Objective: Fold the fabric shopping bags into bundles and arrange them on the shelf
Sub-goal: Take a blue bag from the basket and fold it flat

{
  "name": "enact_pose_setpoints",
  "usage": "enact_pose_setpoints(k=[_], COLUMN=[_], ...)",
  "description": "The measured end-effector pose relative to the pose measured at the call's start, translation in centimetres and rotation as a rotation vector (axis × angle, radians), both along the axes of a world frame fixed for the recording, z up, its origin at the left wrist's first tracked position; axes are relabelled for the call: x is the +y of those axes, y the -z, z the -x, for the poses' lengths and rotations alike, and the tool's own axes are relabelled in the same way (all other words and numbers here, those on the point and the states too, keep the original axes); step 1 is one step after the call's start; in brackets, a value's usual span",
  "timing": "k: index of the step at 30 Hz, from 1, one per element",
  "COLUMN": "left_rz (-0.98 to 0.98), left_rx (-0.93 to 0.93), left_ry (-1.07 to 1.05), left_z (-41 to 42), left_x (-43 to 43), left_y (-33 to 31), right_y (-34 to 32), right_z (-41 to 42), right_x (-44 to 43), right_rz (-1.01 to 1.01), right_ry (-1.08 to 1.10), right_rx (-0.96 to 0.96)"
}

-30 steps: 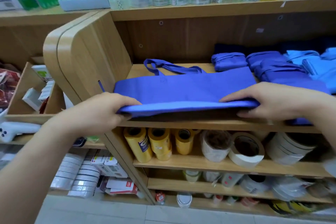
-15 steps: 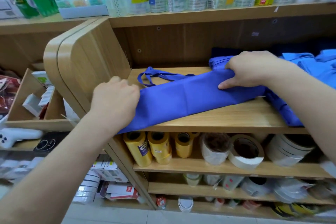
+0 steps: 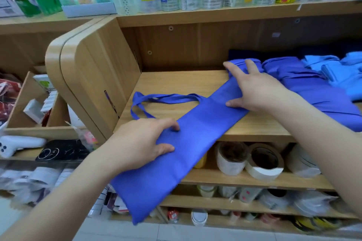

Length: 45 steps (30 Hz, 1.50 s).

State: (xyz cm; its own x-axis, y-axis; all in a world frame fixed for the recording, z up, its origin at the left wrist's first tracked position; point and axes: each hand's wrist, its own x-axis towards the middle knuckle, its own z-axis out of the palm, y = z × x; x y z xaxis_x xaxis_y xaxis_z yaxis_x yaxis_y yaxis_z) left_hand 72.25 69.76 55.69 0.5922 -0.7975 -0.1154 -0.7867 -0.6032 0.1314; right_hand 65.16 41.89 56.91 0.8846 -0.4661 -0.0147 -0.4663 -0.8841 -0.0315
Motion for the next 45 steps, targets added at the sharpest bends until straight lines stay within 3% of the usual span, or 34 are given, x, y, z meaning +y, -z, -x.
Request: enact_pose_setpoints(k=[3, 8, 11, 13, 16, 18, 20, 23, 26, 28, 33, 36, 38, 39, 41, 43, 45], left_rz=[-0.009, -0.1, 0.224, 0.337, 0.387, 0.483, 0.593, 0.738, 0.938, 1.011, 0.789, 0.61, 0.611, 0.606, 0.486, 0.293, 0.193], left_rx=[-0.053, -0.318, -0.368, -0.236, 0.287, 0.581, 0.762, 0.783, 0.781, 0.769, 0.65, 0.151, -0.208, -0.273, -0.121, 0.101, 0.093], left_ry=[-0.025, 0.002, 0.037, 0.027, -0.063, -0.069, -0.053, -0.091, -0.185, -0.262, -0.242, -0.254, -0.028, 0.125, 0.309, 0.319, 0.334], left_z=[1.1, 2.9, 2.3, 0.8, -1.2, -2.1, -2.4, -2.8, -2.9, -3.1, -4.2, -3.2, -2.0, -1.7, -1.2, -0.7, -0.7], left_x=[0.4, -0.6, -2.1, -3.4, -5.0, -5.3, -5.2, -5.5, -6.4, -6.9, -6.2, -5.2, -4.2, -3.7, -2.5, -1.4, -1.0], left_y=[0.0, -0.9, -1.0, -0.9, -0.6, 0.0, 0.5, 0.8, 1.0, 1.1, 1.0, 1.1, 1.5, 2.0, 2.6, 3.0, 3.7], right_y=[-0.1, -0.3, -0.3, -0.8, -2.2, -3.3, -4.0, -3.6, -1.1, 1.2, 4.2, 5.1, 5.1, 5.0, 5.1, 5.3, 5.4], right_z=[-0.2, -0.4, -0.1, 0.3, 0.6, 0.6, 0.6, 0.4, 0.5, 0.5, -0.8, -1.3, -1.3, -1.2, -1.1, -1.2, -1.4], right_x=[0.1, 0.9, 2.0, 2.8, 3.8, 4.1, 4.2, 4.1, 4.3, 4.6, 4.8, 4.7, 4.9, 5.0, 5.1, 5.0, 4.6], right_rz=[-0.053, -0.023, -0.063, -0.128, -0.179, -0.215, -0.264, -0.529, -1.011, -1.029, -0.975, -0.796, -0.681, -0.642, -0.6, -0.582, -0.583], right_ry=[0.045, 0.004, -0.183, -0.367, -0.584, -0.637, -0.609, -0.347, -0.206, -0.199, -0.112, -0.111, -0.124, -0.126, -0.156, -0.211, -0.243], right_rx=[-0.042, -0.157, -0.341, -0.451, -0.579, -0.662, -0.808, -0.895, -0.633, -0.491, -0.623, -0.658, -0.648, -0.638, -0.622, -0.598, -0.546])
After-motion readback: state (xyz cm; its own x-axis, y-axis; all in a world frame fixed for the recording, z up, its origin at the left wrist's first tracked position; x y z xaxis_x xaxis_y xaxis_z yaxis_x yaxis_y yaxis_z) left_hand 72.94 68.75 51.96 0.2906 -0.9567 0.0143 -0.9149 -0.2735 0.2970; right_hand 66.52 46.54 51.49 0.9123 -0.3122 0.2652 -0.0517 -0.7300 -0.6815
